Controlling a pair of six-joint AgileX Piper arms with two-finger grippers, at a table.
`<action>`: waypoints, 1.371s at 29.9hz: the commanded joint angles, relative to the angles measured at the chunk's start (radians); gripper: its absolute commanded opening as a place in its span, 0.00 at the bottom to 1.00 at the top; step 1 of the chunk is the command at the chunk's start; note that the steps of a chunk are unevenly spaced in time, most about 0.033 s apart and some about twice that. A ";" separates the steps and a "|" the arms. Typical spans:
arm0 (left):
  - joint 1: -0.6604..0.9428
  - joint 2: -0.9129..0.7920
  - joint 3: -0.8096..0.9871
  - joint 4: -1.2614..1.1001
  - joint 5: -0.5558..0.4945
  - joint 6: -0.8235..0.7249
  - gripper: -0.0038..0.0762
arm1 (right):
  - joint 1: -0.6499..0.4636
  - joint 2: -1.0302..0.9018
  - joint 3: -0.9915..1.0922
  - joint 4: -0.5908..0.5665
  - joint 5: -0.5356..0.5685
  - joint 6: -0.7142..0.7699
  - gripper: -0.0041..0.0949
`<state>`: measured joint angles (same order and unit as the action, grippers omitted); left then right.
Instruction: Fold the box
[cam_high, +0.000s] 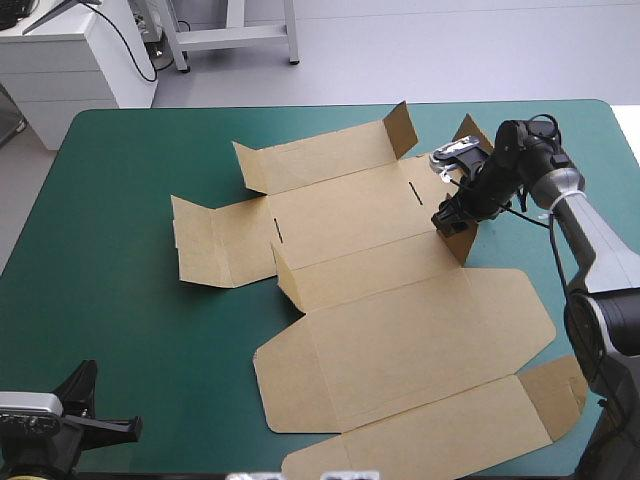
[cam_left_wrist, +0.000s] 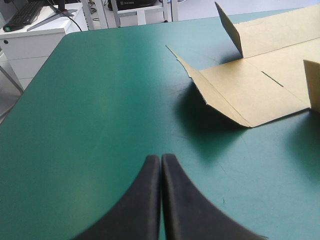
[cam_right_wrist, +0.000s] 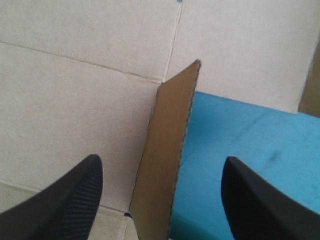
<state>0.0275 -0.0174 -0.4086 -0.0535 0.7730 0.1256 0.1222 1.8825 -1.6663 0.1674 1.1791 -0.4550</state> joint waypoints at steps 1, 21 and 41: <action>-0.001 -0.006 -0.021 -0.011 -0.078 -0.005 0.04 | -0.001 -0.024 -0.035 0.004 0.033 -0.008 0.68; -0.001 -0.006 -0.021 -0.011 -0.078 -0.005 0.04 | -0.001 -0.015 -0.112 0.110 0.064 -0.439 0.02; -0.001 -0.006 -0.021 -0.011 -0.078 -0.005 0.04 | 0.230 -0.015 -0.207 0.194 -0.170 -0.977 0.02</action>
<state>0.0275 -0.0174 -0.4086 -0.0535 0.7713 0.1256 0.3389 1.9217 -1.8376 0.3270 1.0860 -1.4129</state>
